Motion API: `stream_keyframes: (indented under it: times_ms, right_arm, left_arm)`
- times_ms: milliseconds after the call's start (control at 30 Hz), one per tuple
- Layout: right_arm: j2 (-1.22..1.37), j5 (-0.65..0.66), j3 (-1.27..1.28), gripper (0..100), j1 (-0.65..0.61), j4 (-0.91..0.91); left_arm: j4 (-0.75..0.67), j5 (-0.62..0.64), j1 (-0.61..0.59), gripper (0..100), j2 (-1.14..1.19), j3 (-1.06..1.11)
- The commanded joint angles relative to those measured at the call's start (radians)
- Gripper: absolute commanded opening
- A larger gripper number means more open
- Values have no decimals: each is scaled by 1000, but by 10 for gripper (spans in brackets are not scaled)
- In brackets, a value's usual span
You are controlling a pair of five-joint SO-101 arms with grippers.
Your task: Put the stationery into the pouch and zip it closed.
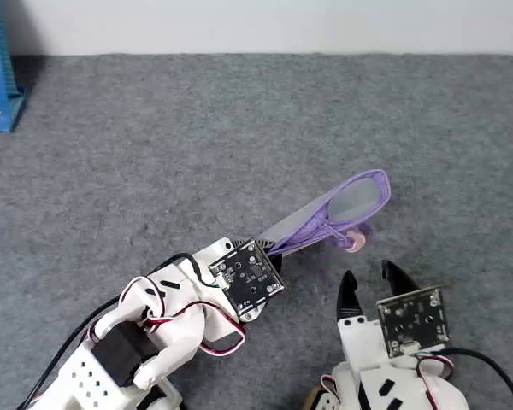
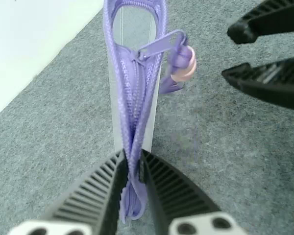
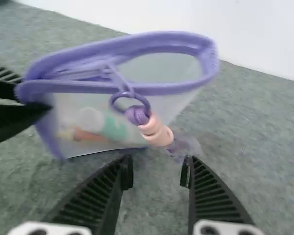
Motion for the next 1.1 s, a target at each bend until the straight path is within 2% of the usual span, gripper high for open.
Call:
stream_keyframes:
  times_ms: [0,367,500,800,1067]
  right_arm:
    - [12,-32,-3,169,-71,-38]
    - [12,-52,209,167,-84,-317]
    - [4,-52,215,169,-91,-302]
    - [7,-57,69,165,-216,-154]
    - [1,-54,55,165,-220,-140]
  left_arm:
    - [15,8,-14,9,2,4]
    - [18,8,-14,9,2,4]
    - [18,8,-14,9,2,4]
    - [18,8,-14,9,2,4]
    - [20,8,-14,10,2,4]
